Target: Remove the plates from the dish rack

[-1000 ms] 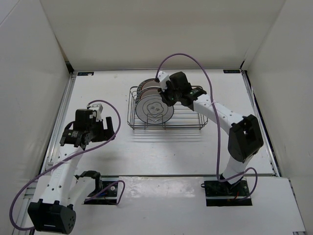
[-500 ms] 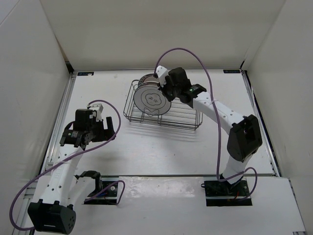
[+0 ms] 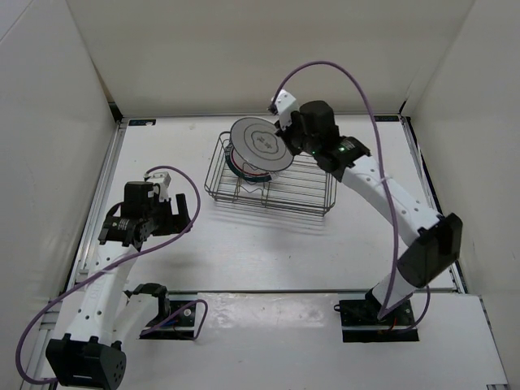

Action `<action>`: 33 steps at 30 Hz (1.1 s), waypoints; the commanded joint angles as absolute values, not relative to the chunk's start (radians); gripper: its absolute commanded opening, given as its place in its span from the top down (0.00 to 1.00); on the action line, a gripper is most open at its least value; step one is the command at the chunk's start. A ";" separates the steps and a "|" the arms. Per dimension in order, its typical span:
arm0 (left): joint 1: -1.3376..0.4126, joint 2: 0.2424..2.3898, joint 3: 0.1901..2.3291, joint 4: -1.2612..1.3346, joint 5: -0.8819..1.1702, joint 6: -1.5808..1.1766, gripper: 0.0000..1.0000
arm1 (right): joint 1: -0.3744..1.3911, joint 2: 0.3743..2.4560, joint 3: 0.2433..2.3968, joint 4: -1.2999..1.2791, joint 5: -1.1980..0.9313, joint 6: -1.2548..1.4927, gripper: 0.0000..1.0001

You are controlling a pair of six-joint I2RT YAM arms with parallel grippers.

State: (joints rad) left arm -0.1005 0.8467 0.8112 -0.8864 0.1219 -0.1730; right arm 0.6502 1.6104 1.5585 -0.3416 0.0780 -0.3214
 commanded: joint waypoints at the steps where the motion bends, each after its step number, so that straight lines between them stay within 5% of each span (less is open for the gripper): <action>1: -0.103 0.825 0.805 -0.874 0.130 -0.175 0.00 | 0.647 1.468 1.609 -0.250 0.103 -0.290 1.00; 9: -0.104 0.836 0.810 -0.906 0.045 -0.224 0.00 | 0.646 1.265 1.583 -0.520 -0.170 -0.137 1.00; 17: -0.126 0.836 0.782 -0.919 -0.049 -0.314 0.00 | 0.647 1.039 1.174 -0.563 -0.458 0.058 1.00; 24: -0.138 0.838 0.790 -0.939 -0.078 -0.339 0.00 | 0.646 0.921 1.011 -0.617 -0.413 0.066 1.00; 33: -0.163 0.756 0.741 -0.960 -0.367 -0.483 0.00 | 0.646 0.861 0.704 -0.338 -0.400 0.314 1.00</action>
